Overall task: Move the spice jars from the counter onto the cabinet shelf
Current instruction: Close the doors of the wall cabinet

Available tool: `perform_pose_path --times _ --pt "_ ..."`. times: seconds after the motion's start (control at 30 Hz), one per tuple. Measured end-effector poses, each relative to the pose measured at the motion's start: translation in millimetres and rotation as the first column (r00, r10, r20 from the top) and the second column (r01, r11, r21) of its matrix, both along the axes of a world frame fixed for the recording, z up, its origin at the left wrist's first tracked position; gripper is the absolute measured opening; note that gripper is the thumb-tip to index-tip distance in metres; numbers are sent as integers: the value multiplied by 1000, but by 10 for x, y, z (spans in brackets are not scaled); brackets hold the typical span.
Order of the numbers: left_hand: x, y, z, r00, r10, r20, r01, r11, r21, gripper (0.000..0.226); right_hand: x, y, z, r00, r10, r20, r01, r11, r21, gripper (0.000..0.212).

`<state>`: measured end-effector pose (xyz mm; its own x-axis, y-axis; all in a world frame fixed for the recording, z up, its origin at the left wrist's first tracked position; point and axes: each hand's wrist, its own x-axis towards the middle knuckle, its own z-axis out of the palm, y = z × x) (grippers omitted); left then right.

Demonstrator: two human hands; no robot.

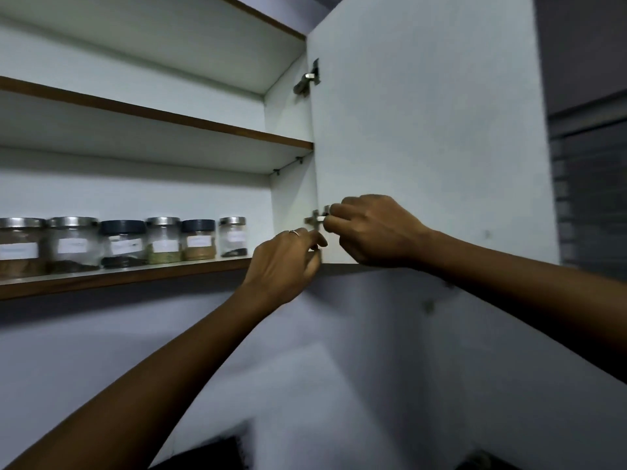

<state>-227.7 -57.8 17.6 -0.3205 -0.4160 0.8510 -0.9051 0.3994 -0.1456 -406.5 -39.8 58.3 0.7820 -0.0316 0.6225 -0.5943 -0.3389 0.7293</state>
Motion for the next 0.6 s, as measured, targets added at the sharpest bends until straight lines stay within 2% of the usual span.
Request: perform_pose_path --times 0.13,0.23,0.33,0.43,0.53,0.6 --pt "-617 4 -91 990 -142 2 142 989 -42 32 -545 304 28 977 -103 186 112 993 -38 25" --pt "-1091 1 -128 974 -225 -5 224 971 -85 40 -929 414 -4 905 -137 403 155 988 -10 23" --pt "-1553 -21 -186 952 -306 -23 304 950 -79 53 -1279 402 -79 765 -91 637 127 992 -10 30" --pt "-1925 -77 -267 928 -371 -36 369 928 -53 70 -1530 314 -218 575 -96 813 90 995 54 46" --pt "-2237 -168 -350 913 -406 -48 407 914 -4 88 -1699 221 -339 407 -177 896 -22 979 203 73" --pt "-2456 -248 -392 923 -379 -58 381 924 27 102 -1818 155 -411 332 -246 911 -142 942 306 89"
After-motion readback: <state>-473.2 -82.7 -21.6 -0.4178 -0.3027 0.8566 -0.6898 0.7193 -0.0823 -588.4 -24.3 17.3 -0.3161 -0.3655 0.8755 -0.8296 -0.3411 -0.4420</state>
